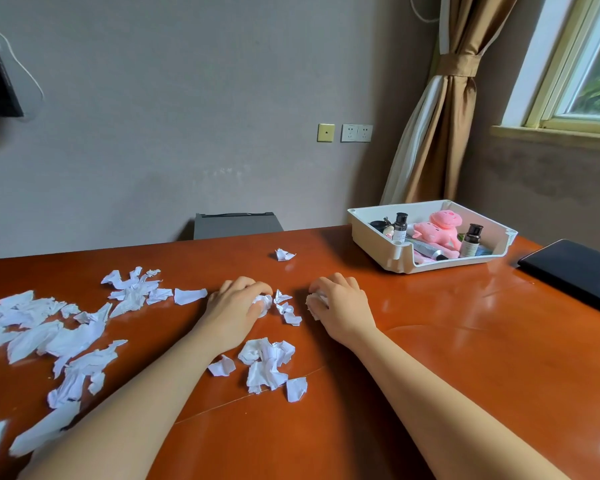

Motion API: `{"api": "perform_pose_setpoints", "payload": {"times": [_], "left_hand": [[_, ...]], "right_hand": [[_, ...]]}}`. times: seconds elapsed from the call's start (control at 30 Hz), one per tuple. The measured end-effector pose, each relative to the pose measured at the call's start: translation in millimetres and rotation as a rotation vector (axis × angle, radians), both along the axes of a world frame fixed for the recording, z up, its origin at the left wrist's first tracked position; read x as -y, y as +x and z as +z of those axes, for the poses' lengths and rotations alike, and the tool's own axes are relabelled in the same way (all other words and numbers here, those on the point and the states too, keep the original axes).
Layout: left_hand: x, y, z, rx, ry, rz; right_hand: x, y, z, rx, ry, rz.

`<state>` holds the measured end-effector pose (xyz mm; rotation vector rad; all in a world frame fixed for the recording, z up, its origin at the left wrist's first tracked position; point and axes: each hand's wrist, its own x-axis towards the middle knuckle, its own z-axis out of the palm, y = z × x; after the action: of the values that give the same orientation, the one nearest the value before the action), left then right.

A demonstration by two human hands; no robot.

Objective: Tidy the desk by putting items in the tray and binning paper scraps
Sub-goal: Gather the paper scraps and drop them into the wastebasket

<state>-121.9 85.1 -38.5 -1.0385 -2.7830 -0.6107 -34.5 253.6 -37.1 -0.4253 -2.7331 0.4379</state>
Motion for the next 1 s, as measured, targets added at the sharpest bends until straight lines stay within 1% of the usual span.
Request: {"api": "perform_pose_setpoints", "payload": {"times": [0.1,0.23,0.47,0.53,0.63,0.8,1.0], "left_hand": [[0.2,1.4,1.0,-0.007,0.061,-0.009],[0.8,3.0,1.4,0.006,0.093,0.042],[1.3,11.3,10.1,-0.033,0.067,0.152],[2.9,10.7,12.2,-0.05,0.113,0.145],[4.2,8.2,16.4,-0.063,0.235,0.122],[1.0,3.4,33.8,-0.104,0.309,0.099],[-12.4,15.4,52.5,-0.006,0.388,0.064]], "right_hand": [[2.0,-0.2,-0.3,-0.056,-0.019,0.032],[3.9,0.9,1.1,-0.083,-0.035,0.061],[5.0,3.9,1.3,-0.128,0.001,0.039],[4.2,4.0,1.6,-0.133,-0.027,0.033],[2.7,2.8,3.0,-0.156,-0.118,-0.006],[-3.6,5.1,9.1,-0.184,-0.274,-0.065],[-20.4,21.9,30.4,-0.237,-0.313,-0.073]]}}
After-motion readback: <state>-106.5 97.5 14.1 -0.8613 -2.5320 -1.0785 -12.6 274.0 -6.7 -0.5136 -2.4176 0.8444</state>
